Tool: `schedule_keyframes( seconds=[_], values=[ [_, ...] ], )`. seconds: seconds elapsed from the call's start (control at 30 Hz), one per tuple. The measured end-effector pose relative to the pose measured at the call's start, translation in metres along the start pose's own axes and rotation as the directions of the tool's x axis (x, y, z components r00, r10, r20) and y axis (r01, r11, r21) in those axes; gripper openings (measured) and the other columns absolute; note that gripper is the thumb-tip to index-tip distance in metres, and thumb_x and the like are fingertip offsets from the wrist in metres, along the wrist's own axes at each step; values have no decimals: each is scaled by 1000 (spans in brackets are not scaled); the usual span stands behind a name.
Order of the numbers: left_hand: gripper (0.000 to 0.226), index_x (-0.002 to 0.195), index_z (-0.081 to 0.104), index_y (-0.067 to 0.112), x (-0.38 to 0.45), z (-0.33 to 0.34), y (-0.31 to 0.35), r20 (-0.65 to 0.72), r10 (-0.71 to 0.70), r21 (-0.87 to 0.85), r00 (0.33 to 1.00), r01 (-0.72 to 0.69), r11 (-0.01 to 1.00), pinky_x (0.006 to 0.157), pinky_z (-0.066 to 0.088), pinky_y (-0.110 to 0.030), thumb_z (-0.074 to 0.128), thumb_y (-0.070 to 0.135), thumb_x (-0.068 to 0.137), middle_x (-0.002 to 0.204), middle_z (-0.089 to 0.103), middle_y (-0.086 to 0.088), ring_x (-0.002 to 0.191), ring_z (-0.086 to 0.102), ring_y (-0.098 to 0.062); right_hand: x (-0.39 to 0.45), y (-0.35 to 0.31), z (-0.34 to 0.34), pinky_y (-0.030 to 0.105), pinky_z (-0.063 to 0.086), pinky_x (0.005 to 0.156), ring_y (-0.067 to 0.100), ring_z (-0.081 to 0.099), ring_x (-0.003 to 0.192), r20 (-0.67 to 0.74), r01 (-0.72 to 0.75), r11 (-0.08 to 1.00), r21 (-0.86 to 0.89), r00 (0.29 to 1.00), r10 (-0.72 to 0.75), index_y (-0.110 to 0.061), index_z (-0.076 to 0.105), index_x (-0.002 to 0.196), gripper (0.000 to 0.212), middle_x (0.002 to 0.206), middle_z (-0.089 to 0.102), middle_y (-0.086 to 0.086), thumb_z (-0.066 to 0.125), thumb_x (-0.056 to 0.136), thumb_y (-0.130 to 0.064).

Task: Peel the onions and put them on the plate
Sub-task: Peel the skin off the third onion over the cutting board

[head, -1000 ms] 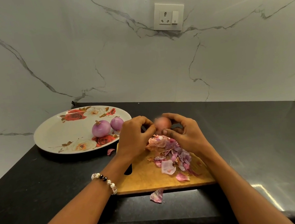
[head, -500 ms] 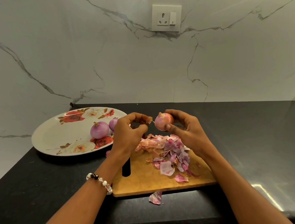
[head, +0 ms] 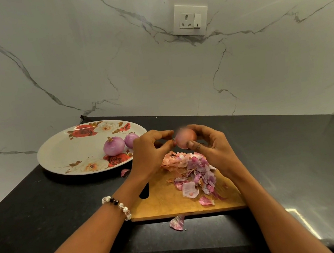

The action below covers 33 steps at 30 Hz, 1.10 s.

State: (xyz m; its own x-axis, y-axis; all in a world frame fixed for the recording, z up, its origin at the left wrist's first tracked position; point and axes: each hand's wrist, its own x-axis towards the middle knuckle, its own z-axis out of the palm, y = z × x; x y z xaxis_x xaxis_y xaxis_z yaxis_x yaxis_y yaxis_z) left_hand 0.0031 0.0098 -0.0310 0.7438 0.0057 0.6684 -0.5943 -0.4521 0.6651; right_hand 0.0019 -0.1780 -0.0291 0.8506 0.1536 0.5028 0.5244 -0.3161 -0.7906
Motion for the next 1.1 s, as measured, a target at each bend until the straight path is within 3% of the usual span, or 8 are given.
schedule_keyframes(
  seconds=[0.1,0.23,0.47,0.7,0.93,1.1],
  values=[
    [25,102,73,12,-2,2,-1,-14,85,75,996,-84,994,63,55,-21,74,22,79,90,72,-3,72,64,-10,-1,-1,0,25,54,95,16,61,113,29,-3,1000,-3,1000,3,-20,57,127,46,122,64,1,73,84,-20],
    [16,91,74,9,-2,1,-1,-9,151,155,988,-148,977,61,53,-21,74,20,80,82,72,-3,69,62,-9,-1,0,0,27,54,96,16,62,112,38,-32,999,13,999,31,-16,59,128,45,121,65,2,73,85,-15],
    [11,96,63,8,-3,5,-3,117,150,216,982,-172,961,63,37,-5,61,17,91,89,62,-2,74,53,-8,-2,-3,-2,23,54,93,15,63,112,31,-55,994,90,998,52,-17,59,127,42,121,65,2,71,87,-12],
    [4,88,56,14,-4,7,4,130,95,124,987,-111,986,57,43,-11,57,15,91,81,56,3,69,53,-11,-2,-2,1,29,55,95,17,63,112,9,-38,997,61,999,38,-16,59,128,50,122,65,3,75,81,-20],
    [21,99,58,25,-4,2,8,86,-35,-40,996,38,998,66,53,-18,70,29,83,88,59,20,84,60,0,-1,-3,1,19,55,82,16,63,108,-45,28,997,71,999,-24,-15,60,122,55,119,64,4,82,72,-19],
    [16,92,64,22,-8,6,9,2,-70,-38,998,70,997,60,54,-18,74,23,80,91,66,6,75,63,-9,-1,-2,3,19,56,80,13,63,108,-33,42,996,74,999,-40,-19,59,119,55,118,64,3,84,69,-19]
  ],
)
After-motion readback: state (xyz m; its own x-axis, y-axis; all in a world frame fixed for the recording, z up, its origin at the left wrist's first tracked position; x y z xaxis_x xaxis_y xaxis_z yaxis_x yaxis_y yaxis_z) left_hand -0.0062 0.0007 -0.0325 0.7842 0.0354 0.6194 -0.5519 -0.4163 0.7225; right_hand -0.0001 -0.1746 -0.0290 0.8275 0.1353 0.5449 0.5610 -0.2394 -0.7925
